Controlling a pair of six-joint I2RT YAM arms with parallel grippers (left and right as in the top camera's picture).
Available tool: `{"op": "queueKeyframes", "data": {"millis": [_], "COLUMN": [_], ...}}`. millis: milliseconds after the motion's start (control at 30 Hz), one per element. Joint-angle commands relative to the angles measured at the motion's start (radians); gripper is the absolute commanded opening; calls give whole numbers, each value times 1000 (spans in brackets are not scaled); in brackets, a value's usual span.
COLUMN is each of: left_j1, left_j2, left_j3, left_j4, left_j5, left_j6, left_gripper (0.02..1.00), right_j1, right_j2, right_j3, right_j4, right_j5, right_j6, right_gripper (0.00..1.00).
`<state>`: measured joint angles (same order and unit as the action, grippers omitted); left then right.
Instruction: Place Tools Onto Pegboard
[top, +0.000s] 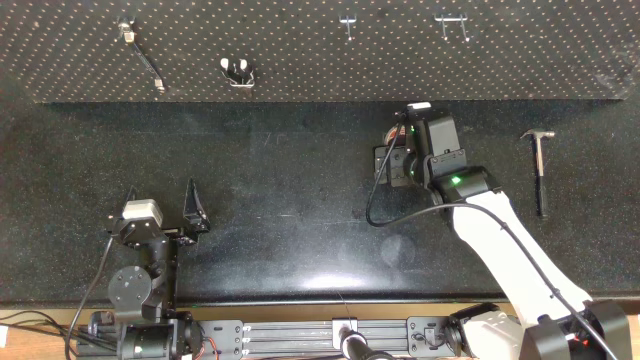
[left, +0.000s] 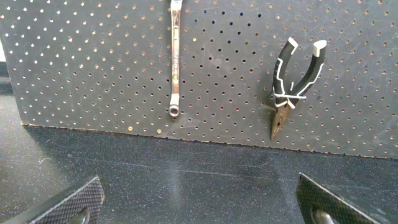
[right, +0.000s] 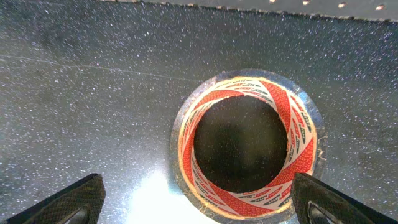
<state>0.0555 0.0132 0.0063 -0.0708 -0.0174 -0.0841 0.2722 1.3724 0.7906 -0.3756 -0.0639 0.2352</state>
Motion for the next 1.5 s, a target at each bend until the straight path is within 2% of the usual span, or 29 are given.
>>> {"op": "queueKeyframes", "data": {"millis": [33, 167, 567, 600, 700, 1000, 1033, 1167, 1300, 1433, 1500], "left_j1": [-4, -4, -4, -4, -4, -4, -4, -4, -4, -4, -4], "left_j2": [-10, -10, -10, -10, -10, -10, -10, -10, -10, -10, -10], "left_j3": [-1, -1, -1, -1, -1, -1, -1, -1, -1, -1, -1], "left_j4": [-8, -8, -8, -8, -8, -8, -8, -8, -8, -8, -8], "left_j5": [7, 7, 7, 7, 7, 7, 7, 7, 7, 7, 7], "left_j6": [-13, -13, -13, -13, -13, -13, -13, -13, -13, -13, -13], "left_gripper": [996, 996, 996, 996, 996, 996, 996, 996, 996, 996, 996], "right_j1": [20, 26, 65, 65, 64, 64, 64, 63, 63, 63, 63], "right_j2": [14, 41, 196, 198, 208, 271, 275, 281, 281, 281, 281], "right_j3": [22, 22, 152, 154, 154, 154, 154, 154, 154, 154, 154], "right_j4": [3, 18, 21, 20, 16, -25, -28, -31, -31, -31, -31], "right_j5": [-15, -15, 86, 86, 87, 86, 86, 87, 87, 87, 87], "right_j6": [-15, -19, -19, -18, -11, -3, -3, -3, -4, -4, -4], "right_gripper": [974, 974, 976, 945, 737, 713, 693, 459, 395, 373, 310]}}
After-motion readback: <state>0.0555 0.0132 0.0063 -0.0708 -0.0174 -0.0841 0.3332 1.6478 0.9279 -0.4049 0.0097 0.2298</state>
